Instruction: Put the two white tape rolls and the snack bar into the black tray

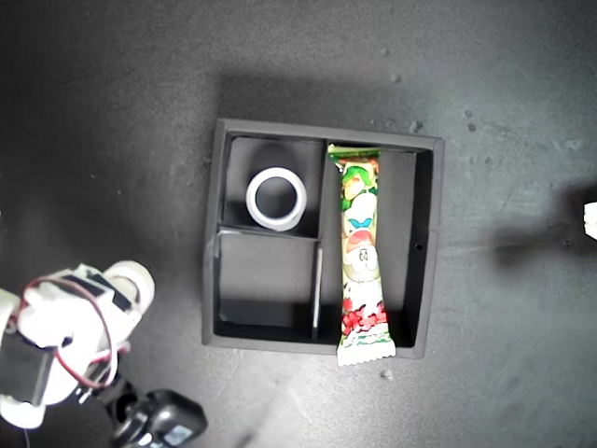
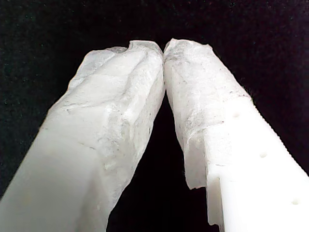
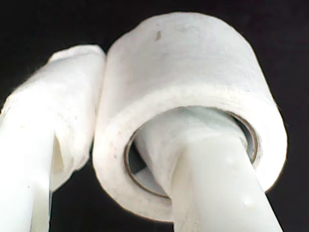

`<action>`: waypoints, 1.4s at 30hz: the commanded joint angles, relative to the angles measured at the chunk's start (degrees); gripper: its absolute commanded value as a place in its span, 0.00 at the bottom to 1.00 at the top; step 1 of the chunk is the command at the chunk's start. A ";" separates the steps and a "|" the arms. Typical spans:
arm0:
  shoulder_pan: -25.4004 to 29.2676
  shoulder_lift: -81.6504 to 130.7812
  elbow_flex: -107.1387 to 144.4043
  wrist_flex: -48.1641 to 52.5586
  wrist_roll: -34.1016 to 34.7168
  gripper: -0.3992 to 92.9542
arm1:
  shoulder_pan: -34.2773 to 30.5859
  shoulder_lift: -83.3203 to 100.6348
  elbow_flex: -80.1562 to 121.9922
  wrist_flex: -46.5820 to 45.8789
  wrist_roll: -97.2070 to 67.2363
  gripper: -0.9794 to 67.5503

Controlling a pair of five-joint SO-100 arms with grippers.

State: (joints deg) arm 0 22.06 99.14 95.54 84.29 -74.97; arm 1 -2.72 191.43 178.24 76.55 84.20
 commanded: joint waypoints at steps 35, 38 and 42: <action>-5.71 -46.85 -72.60 20.65 14.06 0.00 | -4.48 0.53 0.70 0.26 -14.94 0.01; -5.01 -45.26 -71.02 20.74 13.45 0.01 | -4.57 0.53 0.70 0.26 -14.94 0.01; -4.75 -43.42 -68.91 20.74 12.83 0.06 | -4.92 0.53 0.70 0.26 -15.47 0.01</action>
State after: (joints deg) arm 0 17.23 51.42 26.63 103.97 -61.44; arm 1 -7.21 191.60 178.24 76.38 69.79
